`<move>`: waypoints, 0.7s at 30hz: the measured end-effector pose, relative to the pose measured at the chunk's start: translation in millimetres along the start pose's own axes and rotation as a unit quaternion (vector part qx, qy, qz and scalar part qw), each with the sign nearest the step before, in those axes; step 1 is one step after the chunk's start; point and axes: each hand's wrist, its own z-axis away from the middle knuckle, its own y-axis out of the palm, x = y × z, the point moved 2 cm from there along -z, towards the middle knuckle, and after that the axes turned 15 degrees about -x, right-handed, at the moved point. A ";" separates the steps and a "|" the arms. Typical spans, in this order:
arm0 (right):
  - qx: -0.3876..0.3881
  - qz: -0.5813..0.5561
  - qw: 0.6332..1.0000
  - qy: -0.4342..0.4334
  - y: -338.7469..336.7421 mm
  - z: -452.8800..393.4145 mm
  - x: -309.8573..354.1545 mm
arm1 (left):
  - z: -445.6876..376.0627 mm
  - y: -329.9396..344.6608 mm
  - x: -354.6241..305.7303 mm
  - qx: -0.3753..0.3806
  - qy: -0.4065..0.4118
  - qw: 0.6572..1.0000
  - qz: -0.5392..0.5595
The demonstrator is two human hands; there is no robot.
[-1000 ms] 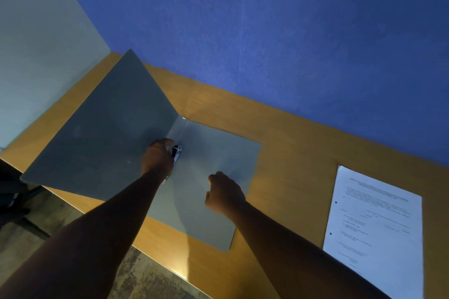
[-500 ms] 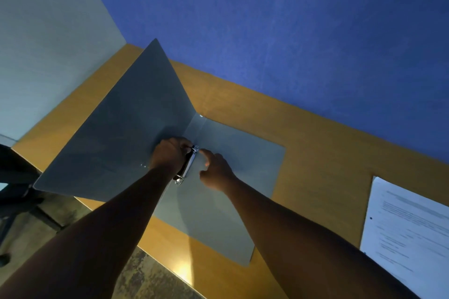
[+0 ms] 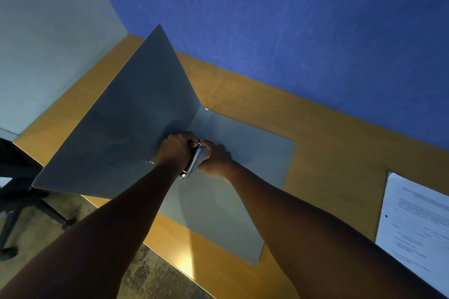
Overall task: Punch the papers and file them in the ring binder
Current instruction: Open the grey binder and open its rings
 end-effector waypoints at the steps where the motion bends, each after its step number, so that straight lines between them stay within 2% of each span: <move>1: 0.000 -0.002 1.000 0.000 -1.0 -0.8 0.0 | 0.2 1.2 1.3 -0.003 -0.008 1.000 0.009; 9: 0.007 -0.019 1.000 0.007 -4.2 -2.0 3.4 | 1.5 3.2 3.4 -0.025 -0.063 0.997 0.025; 21: -0.001 0.013 1.000 -0.019 -6.8 -1.2 3.6 | 8.8 8.4 11.4 -0.052 -0.091 0.993 0.060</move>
